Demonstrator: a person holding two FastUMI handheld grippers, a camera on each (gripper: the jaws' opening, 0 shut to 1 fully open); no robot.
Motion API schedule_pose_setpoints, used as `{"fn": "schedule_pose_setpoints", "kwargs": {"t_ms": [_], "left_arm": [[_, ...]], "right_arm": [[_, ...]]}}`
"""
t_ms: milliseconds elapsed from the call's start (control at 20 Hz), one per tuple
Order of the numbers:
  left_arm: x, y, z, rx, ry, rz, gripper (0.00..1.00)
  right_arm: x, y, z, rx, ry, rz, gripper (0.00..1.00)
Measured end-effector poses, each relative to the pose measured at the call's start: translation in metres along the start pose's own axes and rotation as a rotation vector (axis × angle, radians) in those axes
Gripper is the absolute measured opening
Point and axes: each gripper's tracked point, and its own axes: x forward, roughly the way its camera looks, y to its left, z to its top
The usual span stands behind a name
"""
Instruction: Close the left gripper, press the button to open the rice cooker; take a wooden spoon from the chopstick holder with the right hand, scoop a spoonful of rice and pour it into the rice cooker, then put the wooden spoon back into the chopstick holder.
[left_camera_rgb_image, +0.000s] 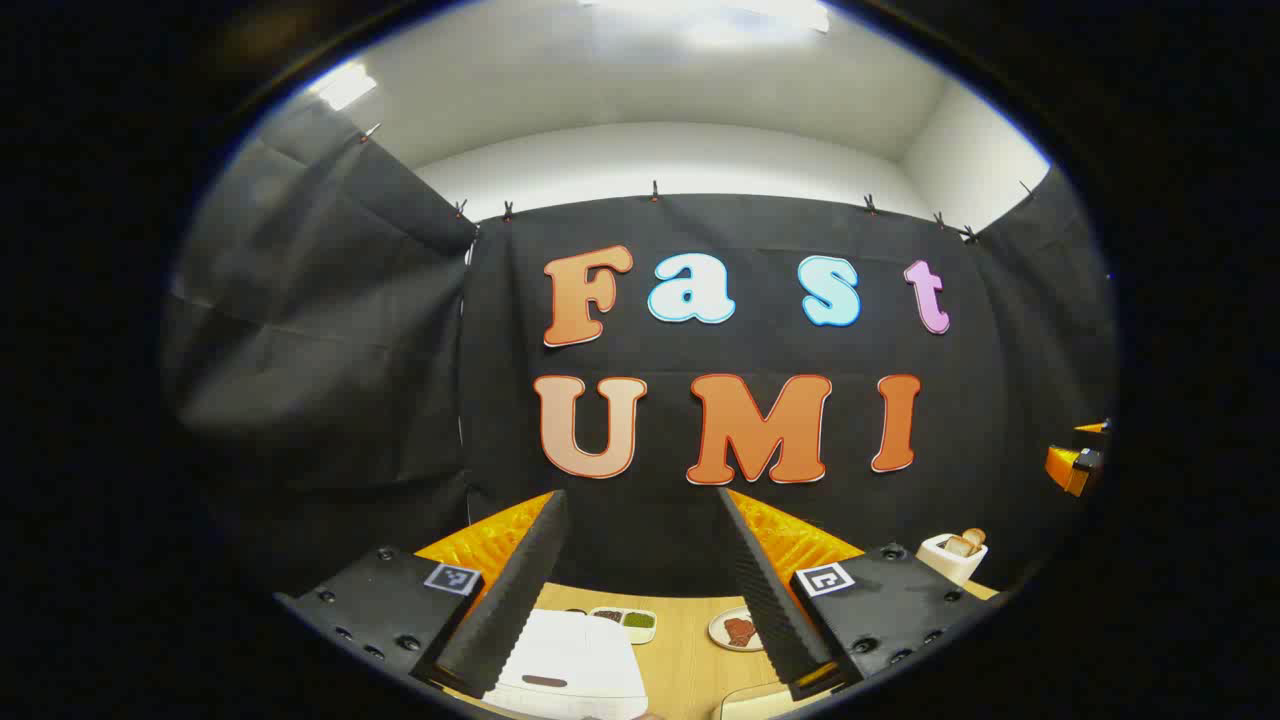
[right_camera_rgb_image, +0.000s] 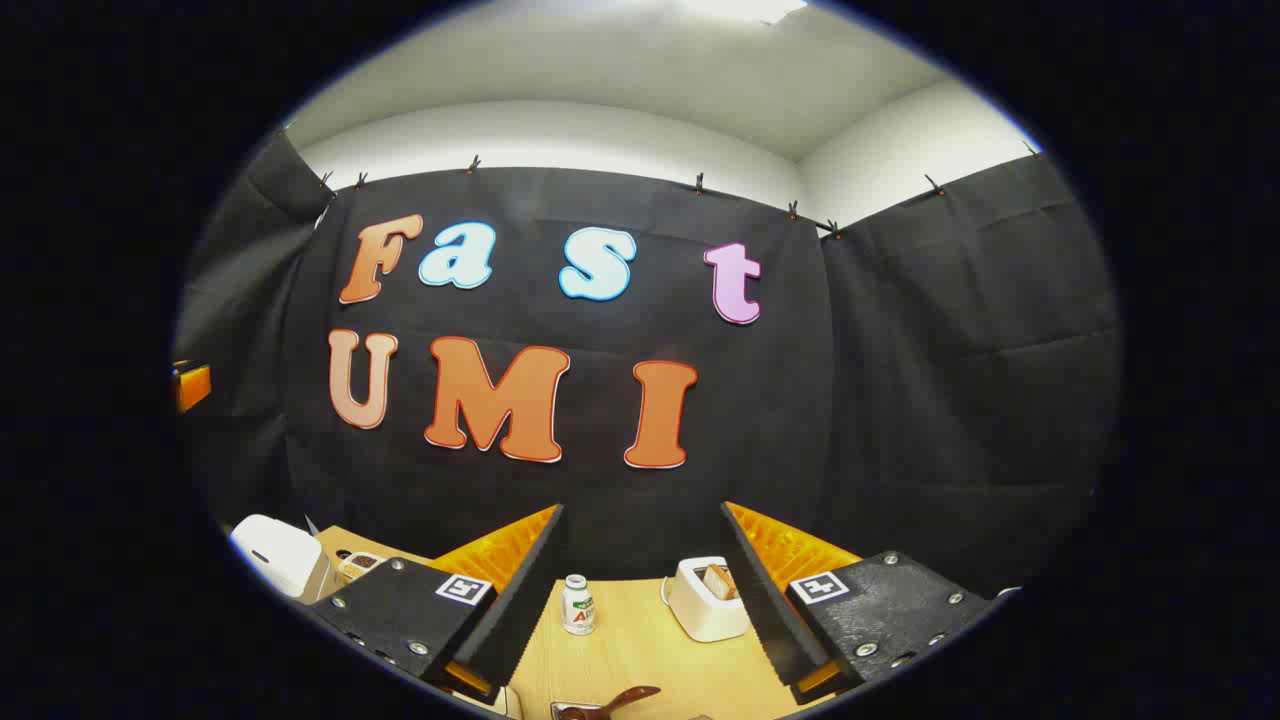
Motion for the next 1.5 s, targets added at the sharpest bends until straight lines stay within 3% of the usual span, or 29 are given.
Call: {"fn": "schedule_pose_setpoints", "kwargs": {"t_ms": [250, 650, 1200, 1500], "left_arm": [[-0.010, -0.002, 0.025, 0.024, -0.036, 0.011, 1.00], [-0.012, -0.001, 0.005, 0.017, 0.049, 0.019, 0.99], [-0.019, -0.009, 0.002, 0.033, 0.067, -0.013, 1.00], [-0.019, 0.012, 0.002, 0.034, 0.065, 0.020, 1.00]], "right_arm": [[0.004, -0.006, 0.004, 0.020, 0.000, 0.027, 0.93], [-0.001, -0.018, -0.001, 0.012, 0.004, 0.023, 0.94], [-0.012, 0.000, 0.022, 0.011, -0.039, 0.067, 0.93], [-0.010, 0.005, 0.012, 0.000, -0.015, 0.079, 0.94]]}}
